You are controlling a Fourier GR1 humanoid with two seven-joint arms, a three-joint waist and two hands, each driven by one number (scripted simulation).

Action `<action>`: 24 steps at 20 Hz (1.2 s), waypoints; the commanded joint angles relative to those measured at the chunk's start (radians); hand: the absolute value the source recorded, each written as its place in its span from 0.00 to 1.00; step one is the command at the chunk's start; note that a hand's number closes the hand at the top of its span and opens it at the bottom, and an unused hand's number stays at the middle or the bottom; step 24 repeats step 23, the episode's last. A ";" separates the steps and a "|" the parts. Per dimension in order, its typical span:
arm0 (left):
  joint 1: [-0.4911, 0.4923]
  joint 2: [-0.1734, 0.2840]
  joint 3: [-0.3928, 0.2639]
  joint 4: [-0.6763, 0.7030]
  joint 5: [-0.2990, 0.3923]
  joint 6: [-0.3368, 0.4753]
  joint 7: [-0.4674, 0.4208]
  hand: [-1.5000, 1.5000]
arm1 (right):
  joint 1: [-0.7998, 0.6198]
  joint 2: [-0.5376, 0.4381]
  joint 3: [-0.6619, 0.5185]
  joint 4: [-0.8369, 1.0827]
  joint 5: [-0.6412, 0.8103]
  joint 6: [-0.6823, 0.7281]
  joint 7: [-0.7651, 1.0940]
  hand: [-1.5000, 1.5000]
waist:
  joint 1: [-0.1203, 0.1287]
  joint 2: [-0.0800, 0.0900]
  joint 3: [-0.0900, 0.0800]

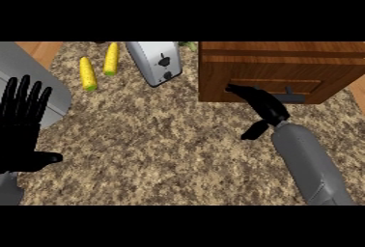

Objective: Pick up the cup, place it into the drawer and close the drawer

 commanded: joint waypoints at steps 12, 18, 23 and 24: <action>-0.032 0.005 0.038 0.006 0.011 -0.074 0.046 0.00 | -0.340 -0.121 -0.132 0.497 -0.003 0.013 -0.141 0.00 | 0.056 0.026 0.005; -0.027 -0.031 0.016 0.059 -0.042 -0.091 -0.009 0.00 | -0.389 -0.157 -0.166 0.537 -0.032 0.044 -0.158 0.00 | 0.064 0.034 0.004; -0.032 -0.025 0.038 0.104 -0.051 -0.119 -0.035 0.00 | -0.390 -0.165 -0.157 0.557 -0.026 0.049 -0.185 0.00 | 0.053 0.033 0.003; -0.032 -0.025 0.038 0.104 -0.051 -0.119 -0.035 0.00 | -0.390 -0.165 -0.157 0.557 -0.026 0.049 -0.185 0.00 | 0.053 0.033 0.003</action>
